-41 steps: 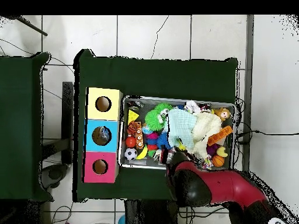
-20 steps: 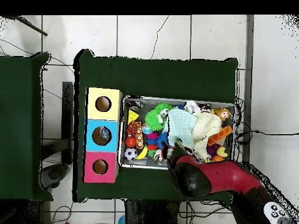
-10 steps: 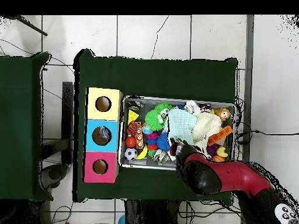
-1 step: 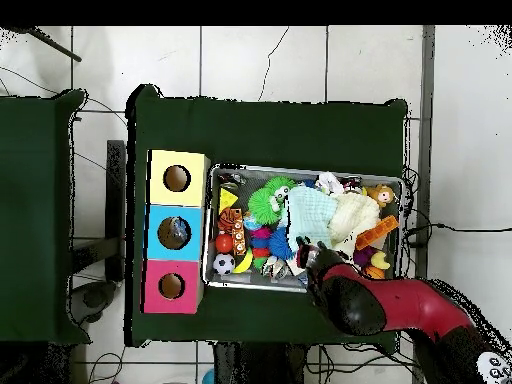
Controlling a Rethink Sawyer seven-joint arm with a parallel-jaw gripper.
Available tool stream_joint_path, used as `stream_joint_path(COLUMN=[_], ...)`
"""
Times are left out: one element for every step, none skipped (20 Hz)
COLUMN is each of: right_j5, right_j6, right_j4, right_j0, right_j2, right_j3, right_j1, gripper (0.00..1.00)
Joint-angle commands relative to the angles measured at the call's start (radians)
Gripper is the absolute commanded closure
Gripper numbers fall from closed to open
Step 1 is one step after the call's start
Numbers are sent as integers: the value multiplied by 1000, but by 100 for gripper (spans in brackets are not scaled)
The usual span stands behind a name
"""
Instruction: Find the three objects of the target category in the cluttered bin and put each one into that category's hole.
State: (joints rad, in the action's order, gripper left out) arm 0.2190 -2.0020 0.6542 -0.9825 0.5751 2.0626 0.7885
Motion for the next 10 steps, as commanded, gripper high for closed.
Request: stream_joint_path(right_j5=[53,40,22,-3,-28,-53,-75,-96,-116,-129], right_j6=[79,60,43,21,-1,-21,-39,-57,-72,-79], right_j4=[122,133,146,164,182,197,207,218,224,227], right_j0=[72,87,100,120,140,160,180,200,218,227], right_j2=[-30,-46,-61,-85,-109,-134,-159,-183,-206,-219], right_j3=[-88,-84,-82,-81,-80,-79,-78,-76,-74,-70], right_j1=[-37,-40,-45,-52,-58,-65,-70,-74,-78,-80], gripper=[0,0,0,0,0,0,0,0,0,0])
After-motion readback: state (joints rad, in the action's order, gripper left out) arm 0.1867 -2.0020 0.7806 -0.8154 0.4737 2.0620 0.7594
